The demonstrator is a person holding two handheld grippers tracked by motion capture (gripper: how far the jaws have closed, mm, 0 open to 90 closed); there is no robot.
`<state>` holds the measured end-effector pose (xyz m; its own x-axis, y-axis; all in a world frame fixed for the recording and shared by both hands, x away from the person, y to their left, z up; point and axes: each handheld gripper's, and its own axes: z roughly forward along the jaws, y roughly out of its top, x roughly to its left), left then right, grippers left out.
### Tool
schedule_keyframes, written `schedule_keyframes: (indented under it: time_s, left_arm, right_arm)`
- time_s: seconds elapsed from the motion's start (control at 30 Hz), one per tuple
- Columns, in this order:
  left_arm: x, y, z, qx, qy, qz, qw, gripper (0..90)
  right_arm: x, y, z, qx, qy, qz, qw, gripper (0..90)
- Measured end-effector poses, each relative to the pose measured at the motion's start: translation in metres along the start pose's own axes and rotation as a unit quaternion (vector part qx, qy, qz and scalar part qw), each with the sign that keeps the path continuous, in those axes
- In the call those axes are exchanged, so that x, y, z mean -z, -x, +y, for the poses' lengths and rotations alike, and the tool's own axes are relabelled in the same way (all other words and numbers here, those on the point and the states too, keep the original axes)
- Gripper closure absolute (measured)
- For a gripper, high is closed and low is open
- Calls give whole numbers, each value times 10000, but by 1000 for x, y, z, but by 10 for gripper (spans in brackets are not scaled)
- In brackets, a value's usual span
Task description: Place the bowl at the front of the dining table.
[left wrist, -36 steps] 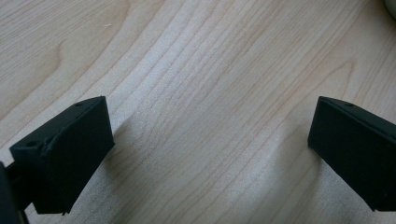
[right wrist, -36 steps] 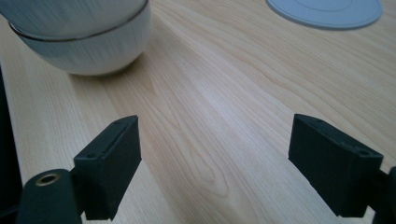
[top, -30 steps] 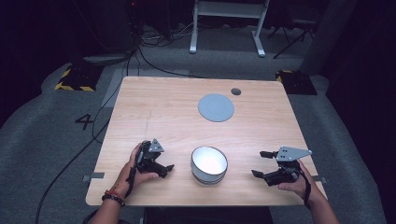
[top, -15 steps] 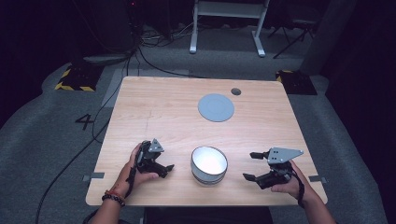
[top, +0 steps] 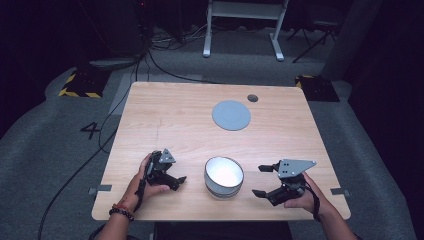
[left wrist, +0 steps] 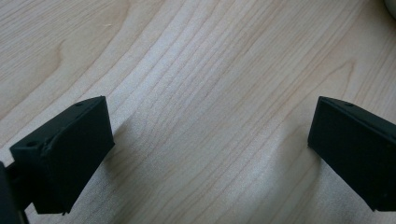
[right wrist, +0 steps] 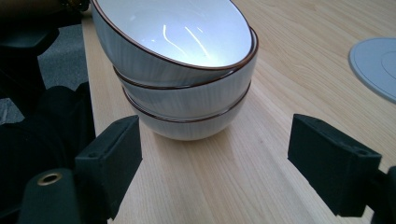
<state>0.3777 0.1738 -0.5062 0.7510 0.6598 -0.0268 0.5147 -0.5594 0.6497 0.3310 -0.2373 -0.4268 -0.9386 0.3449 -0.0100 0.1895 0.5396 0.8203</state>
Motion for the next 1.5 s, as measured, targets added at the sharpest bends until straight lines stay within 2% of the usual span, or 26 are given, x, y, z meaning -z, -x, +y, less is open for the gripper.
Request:
schedule_keyframes:
  time_s: [0.07,0.2,0.33,0.37,0.97,1.5]
  left_arm:
    - [0,0,0,-4,-5,4,10000,2]
    - [0,0,0,-2,-1,-1,10000,3]
    - [0,0,0,-2,-1,-1,10000,3]
    - [0,0,0,-3,-2,0,10000,3]
    - [0,0,0,-8,-2,0,10000,3]
    - [0,0,0,-11,-3,-1,10000,3]
  right_arm:
    - [-1,-1,1,-12,9,19,10000,178]
    - [-3,-6,8,122,34,71,9999,179]
    - [-4,-10,13,112,81,196,9997,179]
    - [-5,-11,16,193,76,224,9995,179]
    - [-13,-23,37,517,75,342,9980,179]
    - [-23,-28,45,649,-20,432,9970,180]
